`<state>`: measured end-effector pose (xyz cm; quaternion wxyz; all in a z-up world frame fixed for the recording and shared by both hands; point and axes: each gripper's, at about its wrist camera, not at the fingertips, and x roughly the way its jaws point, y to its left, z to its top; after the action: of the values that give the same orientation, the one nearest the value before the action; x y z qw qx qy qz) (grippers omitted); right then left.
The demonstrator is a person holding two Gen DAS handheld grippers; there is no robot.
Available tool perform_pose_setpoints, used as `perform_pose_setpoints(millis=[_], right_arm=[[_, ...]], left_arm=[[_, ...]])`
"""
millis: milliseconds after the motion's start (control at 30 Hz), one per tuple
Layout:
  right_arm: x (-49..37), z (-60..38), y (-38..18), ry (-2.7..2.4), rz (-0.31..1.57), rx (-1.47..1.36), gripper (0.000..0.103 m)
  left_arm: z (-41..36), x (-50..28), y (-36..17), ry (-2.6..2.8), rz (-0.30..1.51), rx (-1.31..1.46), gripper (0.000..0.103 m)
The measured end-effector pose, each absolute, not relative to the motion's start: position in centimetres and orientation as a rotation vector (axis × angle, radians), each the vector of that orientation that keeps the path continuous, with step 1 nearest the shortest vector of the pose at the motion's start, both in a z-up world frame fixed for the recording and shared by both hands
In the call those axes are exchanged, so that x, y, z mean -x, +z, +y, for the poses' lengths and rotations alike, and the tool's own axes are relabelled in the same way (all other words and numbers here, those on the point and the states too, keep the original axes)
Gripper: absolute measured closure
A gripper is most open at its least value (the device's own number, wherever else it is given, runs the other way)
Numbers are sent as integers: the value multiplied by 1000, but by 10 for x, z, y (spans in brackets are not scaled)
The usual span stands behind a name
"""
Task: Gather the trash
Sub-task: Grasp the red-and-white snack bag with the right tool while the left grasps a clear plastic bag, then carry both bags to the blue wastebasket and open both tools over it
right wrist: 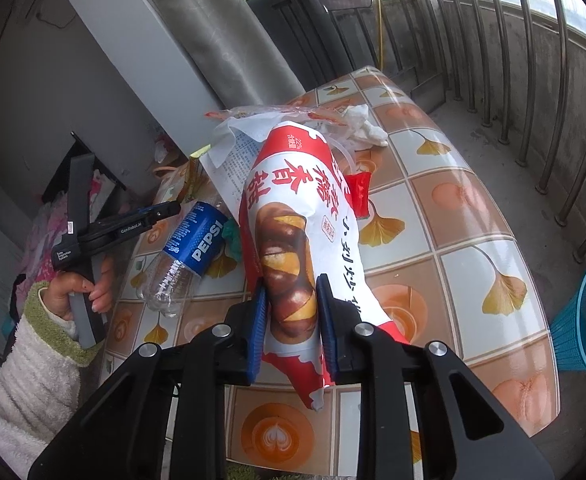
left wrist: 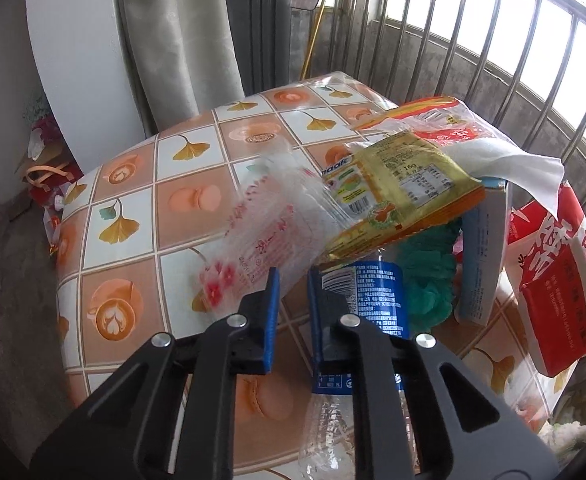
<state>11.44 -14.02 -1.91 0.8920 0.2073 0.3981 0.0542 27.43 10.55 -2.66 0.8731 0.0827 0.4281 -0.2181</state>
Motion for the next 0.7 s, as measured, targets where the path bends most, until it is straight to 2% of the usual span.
perform_pose_setpoints(millis=[267, 700], right_arm=[[-96, -151, -9, 97, 798, -439, 80], [-61, -193, -12, 160, 722, -706, 85]], left_arm=[[114, -264, -13, -442, 833, -161, 102], [148, -198, 54, -407, 687, -37, 103]])
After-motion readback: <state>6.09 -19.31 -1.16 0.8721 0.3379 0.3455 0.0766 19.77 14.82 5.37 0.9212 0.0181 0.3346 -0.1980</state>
